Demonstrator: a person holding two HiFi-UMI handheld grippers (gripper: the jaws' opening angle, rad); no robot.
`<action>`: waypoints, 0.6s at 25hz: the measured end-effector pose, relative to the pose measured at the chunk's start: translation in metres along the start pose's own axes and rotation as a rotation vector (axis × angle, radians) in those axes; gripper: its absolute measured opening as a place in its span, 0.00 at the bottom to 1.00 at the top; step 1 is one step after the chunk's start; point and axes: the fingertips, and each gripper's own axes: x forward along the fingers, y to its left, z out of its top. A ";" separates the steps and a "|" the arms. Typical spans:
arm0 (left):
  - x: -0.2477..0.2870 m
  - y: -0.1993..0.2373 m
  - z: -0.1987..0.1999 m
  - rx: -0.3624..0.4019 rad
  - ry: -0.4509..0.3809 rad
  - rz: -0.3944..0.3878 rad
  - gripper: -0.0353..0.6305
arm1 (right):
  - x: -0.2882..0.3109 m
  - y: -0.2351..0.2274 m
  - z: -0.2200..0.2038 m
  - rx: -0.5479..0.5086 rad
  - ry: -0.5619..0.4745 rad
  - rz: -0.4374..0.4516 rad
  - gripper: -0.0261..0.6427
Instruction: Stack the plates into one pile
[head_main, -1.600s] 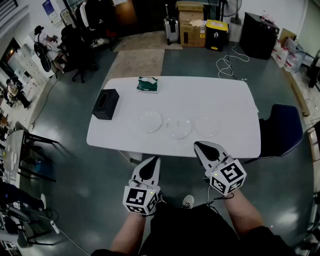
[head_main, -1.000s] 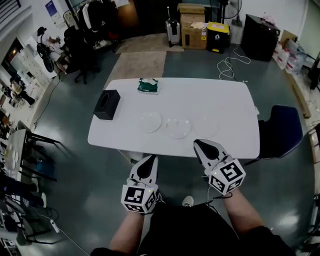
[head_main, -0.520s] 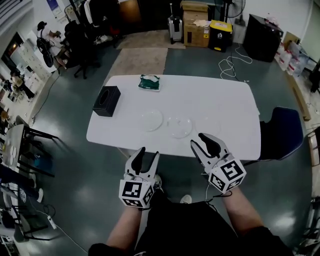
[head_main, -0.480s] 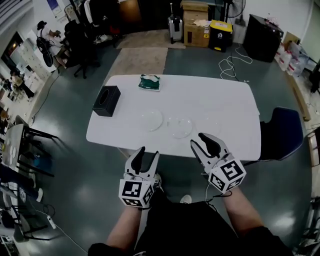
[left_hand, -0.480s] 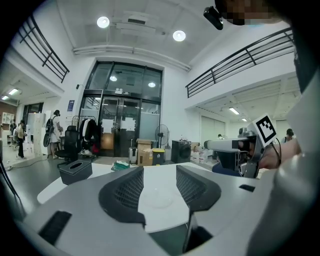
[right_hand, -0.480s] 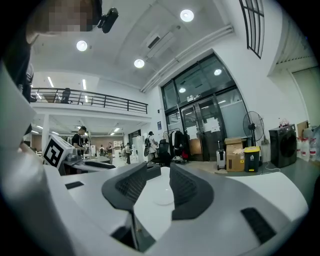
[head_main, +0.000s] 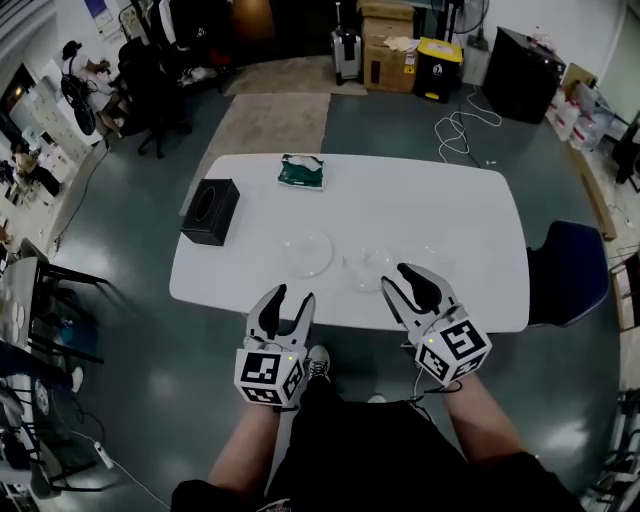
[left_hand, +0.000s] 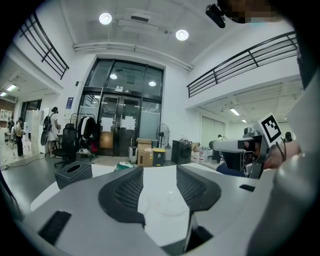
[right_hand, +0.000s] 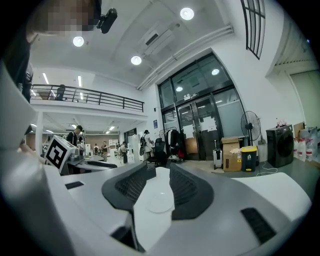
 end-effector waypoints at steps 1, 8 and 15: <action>0.005 0.007 0.002 -0.002 0.002 0.000 0.37 | 0.007 -0.001 0.001 0.001 0.002 -0.002 0.28; 0.040 0.062 -0.007 -0.027 0.041 -0.005 0.37 | 0.067 -0.006 -0.010 0.022 0.041 -0.027 0.28; 0.068 0.114 -0.020 -0.055 0.085 -0.022 0.37 | 0.122 -0.001 -0.027 0.066 0.086 -0.048 0.28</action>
